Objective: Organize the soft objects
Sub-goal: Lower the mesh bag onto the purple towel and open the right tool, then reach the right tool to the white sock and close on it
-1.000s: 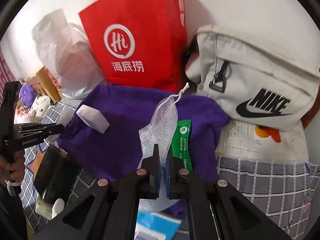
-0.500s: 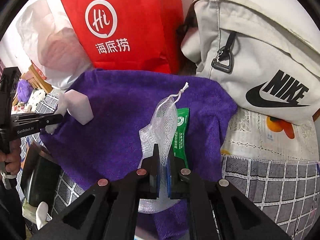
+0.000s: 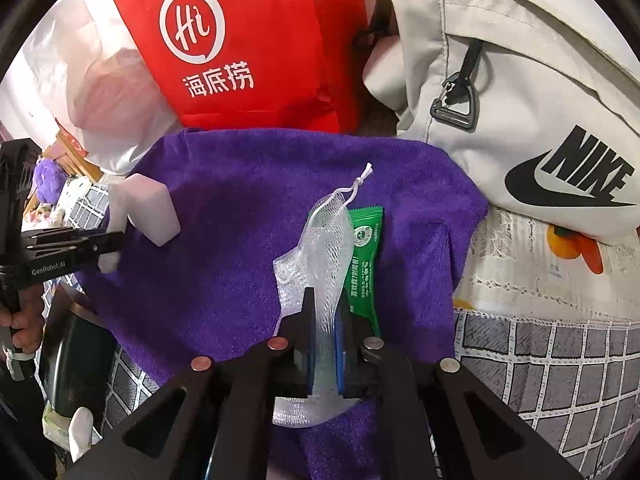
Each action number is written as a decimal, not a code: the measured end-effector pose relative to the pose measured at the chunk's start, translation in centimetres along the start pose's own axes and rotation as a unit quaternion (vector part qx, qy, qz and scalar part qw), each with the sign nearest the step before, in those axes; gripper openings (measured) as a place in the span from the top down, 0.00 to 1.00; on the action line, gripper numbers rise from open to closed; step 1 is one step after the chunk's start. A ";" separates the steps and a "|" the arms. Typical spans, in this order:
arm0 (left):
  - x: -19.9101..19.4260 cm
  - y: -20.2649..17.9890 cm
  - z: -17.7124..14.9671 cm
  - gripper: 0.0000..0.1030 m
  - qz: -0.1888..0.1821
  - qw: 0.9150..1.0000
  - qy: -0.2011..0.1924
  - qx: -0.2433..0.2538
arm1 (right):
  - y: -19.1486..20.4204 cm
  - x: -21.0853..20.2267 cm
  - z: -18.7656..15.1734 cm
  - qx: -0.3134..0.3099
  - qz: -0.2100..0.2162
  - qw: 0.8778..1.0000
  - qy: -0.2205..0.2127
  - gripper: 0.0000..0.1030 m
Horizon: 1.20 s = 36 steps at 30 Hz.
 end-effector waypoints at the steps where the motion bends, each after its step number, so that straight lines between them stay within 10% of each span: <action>1: -0.1 -0.1 -0.1 0.64 0.000 1.000 -0.002 0.003 | 0.0 -0.1 -0.1 -0.002 -0.004 1.000 0.001 0.72; 7: -1.6 -0.5 -0.9 0.41 0.002 1.000 -0.017 0.013 | 0.6 -2.1 -0.2 -0.011 -0.016 0.999 -0.030 0.30; 36: -12.7 1.7 -16.0 0.38 -0.010 0.994 -0.093 -0.056 | 10.6 -12.2 -15.0 -0.028 0.013 0.997 -0.069 0.30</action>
Point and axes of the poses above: each gripper's, at about its wrist camera, not at the fingertips, and x roughly the way its jaws point, y to its left, z to its top, the point moved 1 cm from there along x, roughly the way its jaws point, and after that the axes turned 7 degrees about y, right-handed, at the moved point
